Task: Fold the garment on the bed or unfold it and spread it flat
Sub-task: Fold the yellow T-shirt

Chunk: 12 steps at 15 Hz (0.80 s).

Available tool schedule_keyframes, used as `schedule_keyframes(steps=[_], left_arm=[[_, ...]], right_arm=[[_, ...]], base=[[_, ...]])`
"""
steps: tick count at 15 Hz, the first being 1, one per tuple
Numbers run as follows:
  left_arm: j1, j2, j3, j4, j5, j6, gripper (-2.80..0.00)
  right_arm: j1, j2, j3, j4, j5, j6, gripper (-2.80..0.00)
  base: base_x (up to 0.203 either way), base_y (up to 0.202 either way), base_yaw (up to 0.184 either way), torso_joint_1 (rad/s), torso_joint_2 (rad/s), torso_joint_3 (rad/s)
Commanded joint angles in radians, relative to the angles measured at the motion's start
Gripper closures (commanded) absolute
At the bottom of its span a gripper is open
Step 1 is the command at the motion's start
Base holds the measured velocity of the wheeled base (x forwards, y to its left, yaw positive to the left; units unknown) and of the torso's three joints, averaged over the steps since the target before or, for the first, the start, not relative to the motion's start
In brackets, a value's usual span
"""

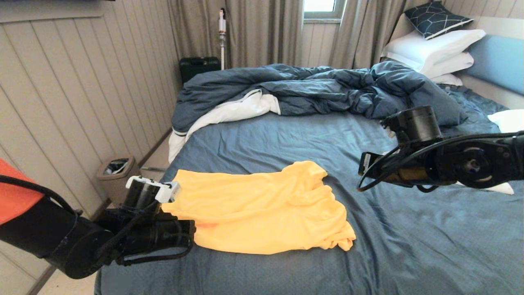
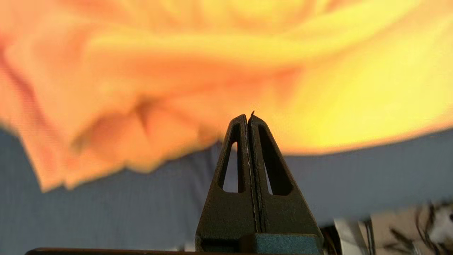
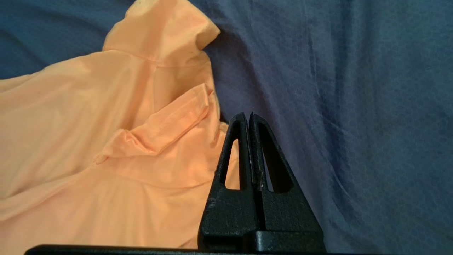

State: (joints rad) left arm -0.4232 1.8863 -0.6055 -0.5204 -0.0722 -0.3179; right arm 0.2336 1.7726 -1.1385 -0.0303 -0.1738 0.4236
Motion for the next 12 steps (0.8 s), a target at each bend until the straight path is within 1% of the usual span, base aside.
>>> schedule_keyframes(steps=[1, 3, 5, 9, 12], left_arm=[[0.002, 0.039, -0.018, -0.004, 0.005, -0.003, 0.0], [0.006, 0.054, -0.046, 0.007, 0.008, -0.003, 0.0], [0.006, 0.062, -0.077, 0.03, 0.009, -0.004, 0.0], [0.003, 0.123, -0.151, 0.053, 0.085, -0.006, 0.0], [-0.005, 0.142, -0.206, 0.096, 0.093, -0.021, 0.0]], right_arm=[[0.003, -0.042, 0.013, 0.0, 0.022, 0.003, 0.0], [0.003, -0.081, 0.037, -0.002, 0.031, 0.004, 0.0], [0.0, -0.146, 0.07, -0.005, 0.067, 0.004, 0.0], [-0.033, -0.277, 0.162, -0.011, 0.156, 0.003, 0.0], [-0.116, -0.359, 0.237, -0.048, 0.291, -0.007, 0.0]], base=[[0.0, 0.0, 0.0, 0.0, 0.0, 0.0], [0.0, 0.0, 0.0, 0.0, 0.0, 0.0], [0.0, 0.0, 0.0, 0.0, 0.0, 0.0], [0.0, 0.0, 0.0, 0.0, 0.0, 0.0], [0.0, 0.0, 0.0, 0.0, 0.0, 0.0]])
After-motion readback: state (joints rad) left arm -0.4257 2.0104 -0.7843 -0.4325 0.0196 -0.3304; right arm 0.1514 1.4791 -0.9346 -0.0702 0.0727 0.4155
